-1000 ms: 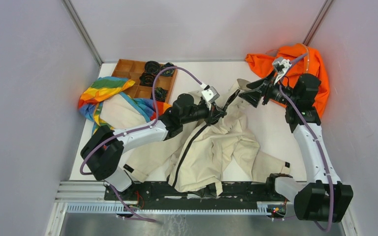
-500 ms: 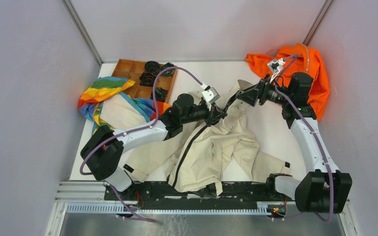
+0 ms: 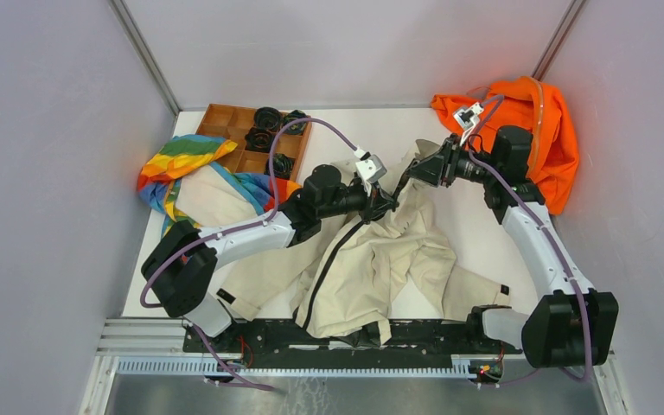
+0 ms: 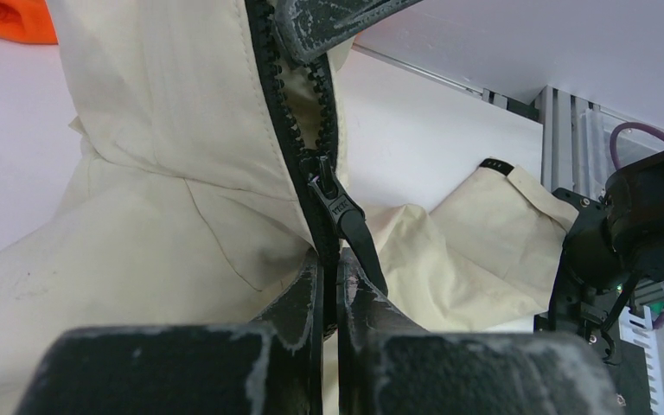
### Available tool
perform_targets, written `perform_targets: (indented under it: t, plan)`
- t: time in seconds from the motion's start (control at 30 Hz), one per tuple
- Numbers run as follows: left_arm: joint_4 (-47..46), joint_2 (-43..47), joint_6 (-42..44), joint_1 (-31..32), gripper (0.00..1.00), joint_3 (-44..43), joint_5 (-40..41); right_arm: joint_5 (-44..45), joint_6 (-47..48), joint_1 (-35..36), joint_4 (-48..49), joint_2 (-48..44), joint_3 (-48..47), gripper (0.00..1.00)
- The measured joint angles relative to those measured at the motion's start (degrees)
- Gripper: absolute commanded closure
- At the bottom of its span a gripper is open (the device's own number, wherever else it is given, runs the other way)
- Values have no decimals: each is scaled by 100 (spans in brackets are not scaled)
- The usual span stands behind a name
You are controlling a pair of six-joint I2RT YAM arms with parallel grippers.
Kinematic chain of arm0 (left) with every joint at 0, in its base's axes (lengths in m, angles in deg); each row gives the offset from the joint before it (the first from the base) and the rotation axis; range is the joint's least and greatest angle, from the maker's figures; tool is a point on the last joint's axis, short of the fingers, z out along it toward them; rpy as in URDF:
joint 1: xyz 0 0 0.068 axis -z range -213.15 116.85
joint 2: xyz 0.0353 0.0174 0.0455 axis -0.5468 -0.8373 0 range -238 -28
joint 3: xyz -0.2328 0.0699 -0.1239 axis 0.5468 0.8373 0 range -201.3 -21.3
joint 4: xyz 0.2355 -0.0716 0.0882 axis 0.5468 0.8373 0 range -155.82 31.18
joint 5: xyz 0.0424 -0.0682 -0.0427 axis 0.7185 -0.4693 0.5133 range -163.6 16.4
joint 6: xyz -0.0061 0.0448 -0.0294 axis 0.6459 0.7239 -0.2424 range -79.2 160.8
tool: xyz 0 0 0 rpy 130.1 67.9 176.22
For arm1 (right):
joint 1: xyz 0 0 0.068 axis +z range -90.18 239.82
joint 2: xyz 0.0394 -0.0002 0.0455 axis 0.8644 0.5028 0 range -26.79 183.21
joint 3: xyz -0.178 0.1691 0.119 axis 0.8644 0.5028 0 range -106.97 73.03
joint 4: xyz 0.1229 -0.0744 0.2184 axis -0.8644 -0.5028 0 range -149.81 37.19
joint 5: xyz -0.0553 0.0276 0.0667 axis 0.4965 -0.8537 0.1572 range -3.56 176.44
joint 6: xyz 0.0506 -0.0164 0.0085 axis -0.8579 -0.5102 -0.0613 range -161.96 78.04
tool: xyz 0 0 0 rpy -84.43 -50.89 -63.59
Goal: Zip up the jacket
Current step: Zip the zipper on the jacket.
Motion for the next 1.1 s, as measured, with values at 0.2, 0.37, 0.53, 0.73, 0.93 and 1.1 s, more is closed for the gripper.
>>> perform_targets:
  t: [0.2, 0.37, 0.53, 0.73, 0.93, 1.1]
  plan:
    - [59, 0, 0, 0, 98, -17, 0, 0, -101, 116, 7, 48, -61, 43]
    - [262, 0, 33, 15, 98, -160, 17, 164, 153, 170, -310, 118, -240, 43]
    - [407, 0, 131, 55, 98, -247, 68, 404, 380, 201, -577, 160, -358, 62]
    - [719, -66, 208, 107, 98, -439, 107, 481, 330, 267, -586, 186, -358, 94]
    - [815, -74, 203, 111, 60, -498, 129, 463, 315, 271, -518, 184, -358, 100]
    - [719, 59, -151, 68, 42, -378, 87, 461, 385, 275, -509, 184, -358, 100]
